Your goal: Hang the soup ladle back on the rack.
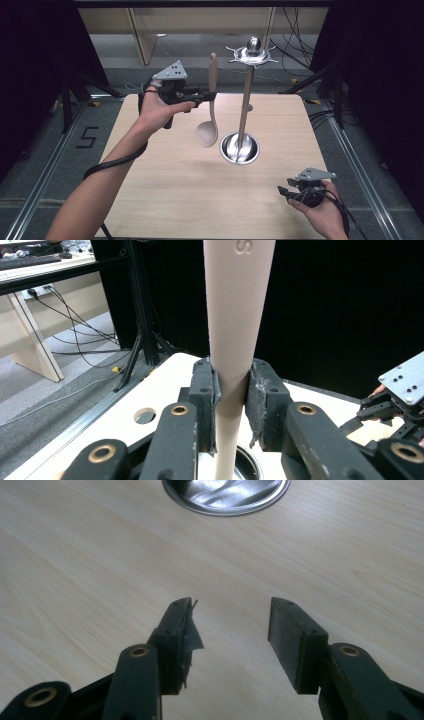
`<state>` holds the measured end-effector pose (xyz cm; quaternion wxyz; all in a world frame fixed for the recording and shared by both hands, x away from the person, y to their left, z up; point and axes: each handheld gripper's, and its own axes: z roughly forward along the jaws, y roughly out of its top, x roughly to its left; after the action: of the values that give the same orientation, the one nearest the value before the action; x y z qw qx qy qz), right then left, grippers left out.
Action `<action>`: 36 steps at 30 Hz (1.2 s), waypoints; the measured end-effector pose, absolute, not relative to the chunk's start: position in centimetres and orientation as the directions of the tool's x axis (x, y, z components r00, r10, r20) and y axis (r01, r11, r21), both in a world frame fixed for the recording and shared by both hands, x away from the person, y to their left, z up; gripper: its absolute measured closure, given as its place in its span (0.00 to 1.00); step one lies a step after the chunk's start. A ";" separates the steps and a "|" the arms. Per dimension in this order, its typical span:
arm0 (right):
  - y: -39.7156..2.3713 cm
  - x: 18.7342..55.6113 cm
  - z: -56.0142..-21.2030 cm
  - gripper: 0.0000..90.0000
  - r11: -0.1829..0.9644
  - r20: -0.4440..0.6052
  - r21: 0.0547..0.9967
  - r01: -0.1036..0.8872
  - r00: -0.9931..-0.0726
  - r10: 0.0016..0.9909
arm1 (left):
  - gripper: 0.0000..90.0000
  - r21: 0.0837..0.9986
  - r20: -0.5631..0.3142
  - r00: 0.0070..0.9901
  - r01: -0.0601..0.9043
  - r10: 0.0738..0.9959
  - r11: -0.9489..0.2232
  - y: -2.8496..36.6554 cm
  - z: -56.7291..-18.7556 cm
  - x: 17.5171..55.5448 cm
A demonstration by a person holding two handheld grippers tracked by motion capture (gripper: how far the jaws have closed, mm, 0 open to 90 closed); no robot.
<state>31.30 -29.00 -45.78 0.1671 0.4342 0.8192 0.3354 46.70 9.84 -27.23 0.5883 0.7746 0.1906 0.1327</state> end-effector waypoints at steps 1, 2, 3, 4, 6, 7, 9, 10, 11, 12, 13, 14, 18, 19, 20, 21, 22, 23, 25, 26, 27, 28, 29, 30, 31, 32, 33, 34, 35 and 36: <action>-29.0 31.3 -45.8 0.59 0.398 0.017 0.695 0.599 -0.567 0.823 | 0.82 0.962 -0.016 0.894 0.136 0.448 -0.238 9.8 -27.2 46.8; -28.9 31.3 -45.8 0.59 0.392 0.022 0.698 0.600 -0.565 0.825 | 0.82 0.961 -0.018 0.894 0.139 0.447 -0.238 9.8 -27.3 46.8; -28.9 31.3 -45.8 0.59 0.392 0.022 0.698 0.599 -0.565 0.825 | 0.82 0.961 -0.020 0.893 0.141 0.449 -0.237 9.7 -27.3 46.8; -28.9 31.3 -45.8 0.59 0.391 0.024 0.698 0.600 -0.565 0.825 | 0.82 0.961 -0.023 0.893 0.143 0.450 -0.236 9.7 -27.3 46.8; -28.9 31.3 -45.8 0.59 0.392 0.023 0.698 0.599 -0.566 0.824 | 0.82 0.960 -0.021 0.894 0.143 0.447 -0.241 9.6 -27.3 46.9; -28.9 31.3 -45.8 0.59 0.392 0.022 0.699 0.598 -0.566 0.824 | 0.82 0.960 -0.021 0.894 0.143 0.448 -0.241 9.6 -27.3 47.0; -29.0 31.3 -45.8 0.59 0.395 0.019 0.698 0.597 -0.567 0.823 | 0.82 0.959 -0.021 0.895 0.144 0.446 -0.244 9.5 -27.3 47.0; -29.0 31.3 -45.8 0.59 0.395 0.019 0.698 0.597 -0.567 0.823 | 0.82 0.959 -0.021 0.895 0.144 0.446 -0.243 9.5 -27.3 47.1; -29.0 31.3 -45.8 0.59 0.395 0.019 0.698 0.597 -0.567 0.823 | 0.82 0.959 -0.023 0.895 0.145 0.446 -0.242 9.4 -27.4 47.1; -29.0 31.3 -45.8 0.59 0.397 0.018 0.696 0.598 -0.567 0.823 | 0.82 0.958 -0.020 0.895 0.144 0.445 -0.247 9.3 -27.4 47.1; -28.9 31.3 -45.8 0.59 0.390 0.024 0.700 0.598 -0.565 0.825 | 0.82 0.958 -0.021 0.896 0.144 0.444 -0.246 9.3 -27.4 47.1; -28.9 31.3 -45.8 0.59 0.391 0.023 0.700 0.598 -0.566 0.824 | 0.82 0.958 -0.022 0.896 0.146 0.444 -0.247 9.2 -27.4 47.1; -28.9 31.2 -45.8 0.59 0.384 0.030 0.695 0.607 -0.559 0.829 | 0.82 0.957 -0.023 0.896 0.148 0.443 -0.249 9.1 -27.3 47.3; -28.9 31.2 -45.8 0.59 0.383 0.030 0.696 0.607 -0.558 0.829 | 0.82 0.957 -0.021 0.898 0.146 0.440 -0.252 9.0 -27.3 47.3; -28.9 31.2 -45.8 0.59 0.384 0.030 0.695 0.607 -0.558 0.829 | 0.82 0.956 -0.020 0.898 0.145 0.439 -0.254 9.0 -27.3 47.3; -28.9 31.2 -45.8 0.59 0.384 0.030 0.696 0.607 -0.558 0.829 | 0.82 0.956 -0.022 0.898 0.148 0.440 -0.252 8.9 -27.3 47.3; -28.9 31.2 -45.8 0.59 0.383 0.030 0.695 0.608 -0.558 0.830 | 0.82 0.956 -0.023 0.898 0.148 0.440 -0.252 8.8 -27.3 47.4; -28.9 31.2 -45.8 0.59 0.384 0.029 0.696 0.607 -0.558 0.829 | 0.82 0.956 -0.023 0.898 0.148 0.439 -0.253 8.8 -27.3 47.4; -28.9 31.2 -45.8 0.59 0.384 0.029 0.696 0.607 -0.559 0.829 | 0.82 0.956 -0.026 0.898 0.151 0.439 -0.252 8.6 -27.3 47.4; -28.9 31.2 -45.8 0.59 0.384 0.030 0.695 0.607 -0.559 0.829 | 0.82 0.955 -0.021 0.899 0.147 0.437 -0.256 8.6 -27.2 47.5; -28.9 31.2 -45.8 0.59 0.384 0.030 0.696 0.607 -0.558 0.829 | 0.82 0.955 -0.022 0.899 0.148 0.437 -0.256 8.6 -27.2 47.5; -28.9 31.2 -45.8 0.59 0.383 0.031 0.696 0.608 -0.558 0.829 | 0.82 0.955 -0.026 0.899 0.151 0.438 -0.254 8.5 -27.2 47.5; -28.9 31.2 -45.8 0.59 0.383 0.030 0.696 0.607 -0.558 0.829 | 0.82 0.955 -0.026 0.899 0.151 0.436 -0.255 8.5 -27.2 47.5; -28.9 31.2 -45.8 0.59 0.383 0.030 0.696 0.608 -0.558 0.829 | 0.82 0.955 -0.025 0.900 0.150 0.434 -0.256 8.4 -27.2 47.6; -28.9 31.2 -45.8 0.59 0.381 0.031 0.698 0.606 -0.558 0.830 | 0.82 0.954 -0.026 0.901 0.151 0.433 -0.257 8.4 -27.2 47.6; -29.0 31.2 -45.8 0.59 0.380 0.033 0.698 0.607 -0.557 0.830 | 0.82 0.954 -0.028 0.900 0.153 0.434 -0.256 8.4 -27.2 47.6; -29.1 31.4 -45.8 0.59 0.408 0.003 0.703 0.582 -0.576 0.817 | 0.82 0.954 -0.028 0.901 0.153 0.434 -0.256 8.3 -27.2 47.7; -29.1 31.3 -45.7 0.59 0.393 0.018 0.698 0.599 -0.564 0.826 | 0.82 0.954 -0.027 0.901 0.152 0.433 -0.258 8.3 -27.2 47.7; -28.9 31.1 -45.6 0.59 0.366 0.048 0.687 0.627 -0.543 0.839 | 0.82 0.954 -0.028 0.901 0.153 0.432 -0.258 8.3 -27.2 47.7; -28.9 31.2 -45.8 0.59 0.378 0.034 0.698 0.609 -0.555 0.831 | 0.82 0.954 -0.029 0.901 0.155 0.434 -0.258 8.2 -27.2 47.7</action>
<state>31.21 -28.94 -45.79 0.1637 0.4424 0.8138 0.3396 47.74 8.23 -27.21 0.5793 0.7840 0.1876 0.1204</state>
